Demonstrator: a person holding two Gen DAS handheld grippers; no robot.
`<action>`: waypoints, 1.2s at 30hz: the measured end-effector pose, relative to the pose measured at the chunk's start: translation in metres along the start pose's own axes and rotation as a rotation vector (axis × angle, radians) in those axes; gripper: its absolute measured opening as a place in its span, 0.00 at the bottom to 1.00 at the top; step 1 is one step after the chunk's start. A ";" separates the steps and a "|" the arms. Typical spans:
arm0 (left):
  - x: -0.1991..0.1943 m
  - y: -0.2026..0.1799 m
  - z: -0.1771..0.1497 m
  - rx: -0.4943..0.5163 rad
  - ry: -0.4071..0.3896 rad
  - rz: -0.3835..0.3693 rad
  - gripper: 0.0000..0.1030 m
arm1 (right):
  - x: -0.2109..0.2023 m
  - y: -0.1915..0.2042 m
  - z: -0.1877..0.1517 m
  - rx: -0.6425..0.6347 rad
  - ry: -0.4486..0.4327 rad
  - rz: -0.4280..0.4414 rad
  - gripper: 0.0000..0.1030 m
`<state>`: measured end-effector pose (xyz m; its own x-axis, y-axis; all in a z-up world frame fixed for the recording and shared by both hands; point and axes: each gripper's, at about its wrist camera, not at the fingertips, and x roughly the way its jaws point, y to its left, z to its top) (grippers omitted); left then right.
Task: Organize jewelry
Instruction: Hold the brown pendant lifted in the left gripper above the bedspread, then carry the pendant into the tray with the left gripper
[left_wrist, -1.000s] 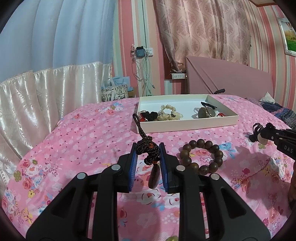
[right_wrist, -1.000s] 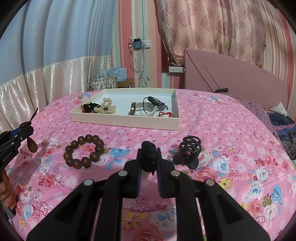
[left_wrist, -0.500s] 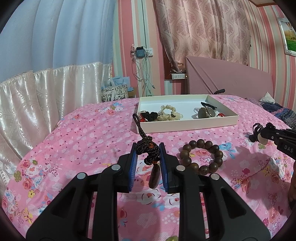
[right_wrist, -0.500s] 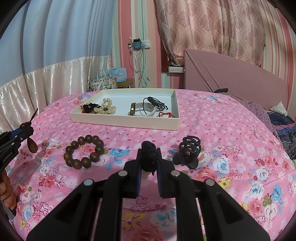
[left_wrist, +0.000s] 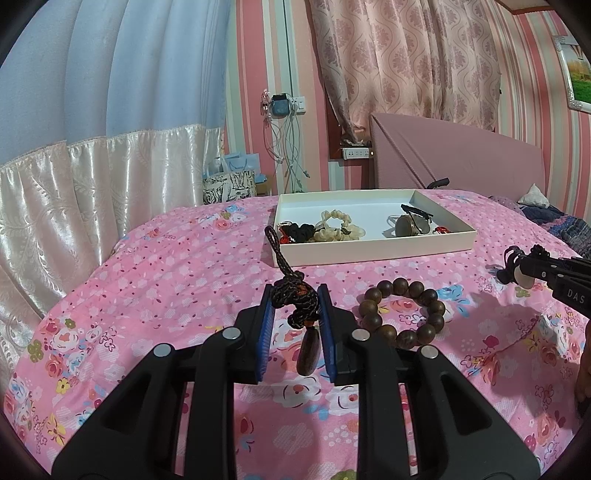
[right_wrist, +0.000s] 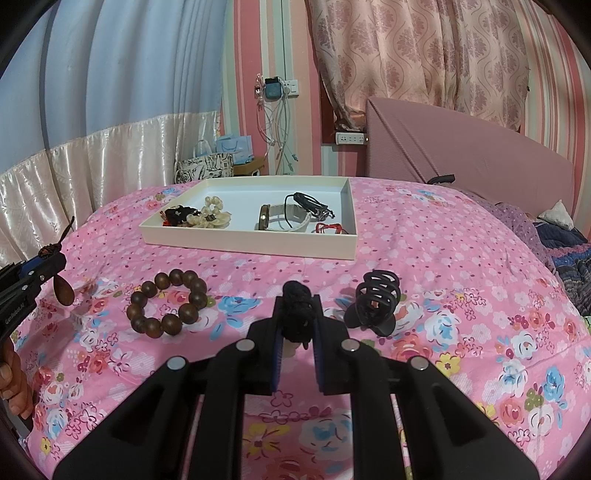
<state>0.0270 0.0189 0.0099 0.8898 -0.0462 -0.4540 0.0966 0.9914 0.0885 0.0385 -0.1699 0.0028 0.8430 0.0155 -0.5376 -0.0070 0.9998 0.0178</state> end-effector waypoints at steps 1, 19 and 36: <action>0.000 0.000 0.000 0.000 0.000 0.000 0.21 | 0.000 0.000 0.000 0.001 0.000 0.000 0.13; 0.000 0.000 -0.001 -0.001 0.000 0.000 0.21 | 0.000 0.000 0.000 0.001 -0.001 0.000 0.13; 0.016 0.002 0.055 -0.010 -0.020 -0.098 0.21 | 0.015 -0.027 0.039 0.190 0.002 0.198 0.13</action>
<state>0.0654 0.0137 0.0515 0.8849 -0.1458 -0.4423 0.1798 0.9831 0.0356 0.0724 -0.1969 0.0265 0.8343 0.2109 -0.5094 -0.0705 0.9572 0.2807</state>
